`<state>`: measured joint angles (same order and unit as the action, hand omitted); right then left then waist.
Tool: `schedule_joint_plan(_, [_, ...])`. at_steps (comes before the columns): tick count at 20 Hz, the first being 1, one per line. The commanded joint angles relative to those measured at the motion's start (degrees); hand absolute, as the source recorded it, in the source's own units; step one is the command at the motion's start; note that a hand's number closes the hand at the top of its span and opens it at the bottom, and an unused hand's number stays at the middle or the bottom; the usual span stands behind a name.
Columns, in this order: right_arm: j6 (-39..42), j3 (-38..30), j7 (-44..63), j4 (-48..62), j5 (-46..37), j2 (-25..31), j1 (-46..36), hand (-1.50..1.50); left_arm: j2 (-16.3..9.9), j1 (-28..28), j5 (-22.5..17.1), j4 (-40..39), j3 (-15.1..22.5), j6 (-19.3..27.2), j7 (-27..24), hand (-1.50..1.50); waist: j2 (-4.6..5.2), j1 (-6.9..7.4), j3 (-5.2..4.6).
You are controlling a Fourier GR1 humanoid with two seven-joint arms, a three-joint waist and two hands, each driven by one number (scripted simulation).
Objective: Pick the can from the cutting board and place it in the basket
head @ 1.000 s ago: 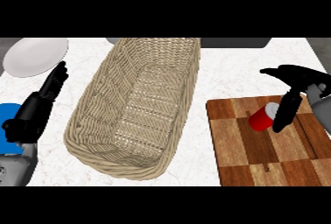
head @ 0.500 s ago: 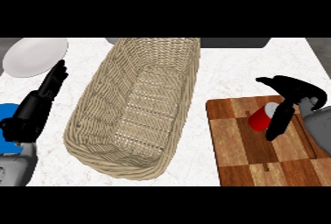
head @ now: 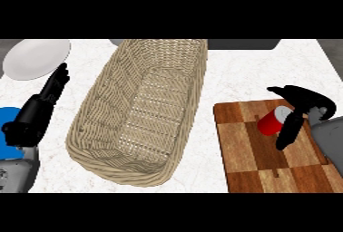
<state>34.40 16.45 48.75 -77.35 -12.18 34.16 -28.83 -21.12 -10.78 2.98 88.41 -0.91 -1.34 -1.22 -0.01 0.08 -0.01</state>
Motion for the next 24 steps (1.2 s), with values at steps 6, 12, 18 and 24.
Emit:
schedule_joint_plan(6, [-0.42,-2.81,1.21,-0.35,-6.31,-6.54,4.13,1.50,2.09,1.81,1.95,4.18,-1.15,-0.97,2.53,0.00,-0.04,0.06,0.00])
schedule_joint_plan(12, [-1.28,-3.50,-7.51,2.16,-12.58,-6.75,6.54,1.50,1.51,-0.91,0.17,2.44,-3.93,-4.64,2.73,0.00,0.01,0.05,0.01])
schedule_joint_plan(18, [-2.11,-2.86,-13.98,5.44,-18.73,-7.50,2.99,1.50,2.32,-1.99,2.95,-0.94,-4.65,-3.68,0.01,0.00,0.06,0.07,0.01])
schedule_joint_plan(24, [-18.82,0.63,-20.87,-1.16,-30.96,-2.75,15.18,1.50,2.88,-2.23,2.88,1.32,-3.86,-3.70,3.30,0.00,-0.02,-0.58,0.06])
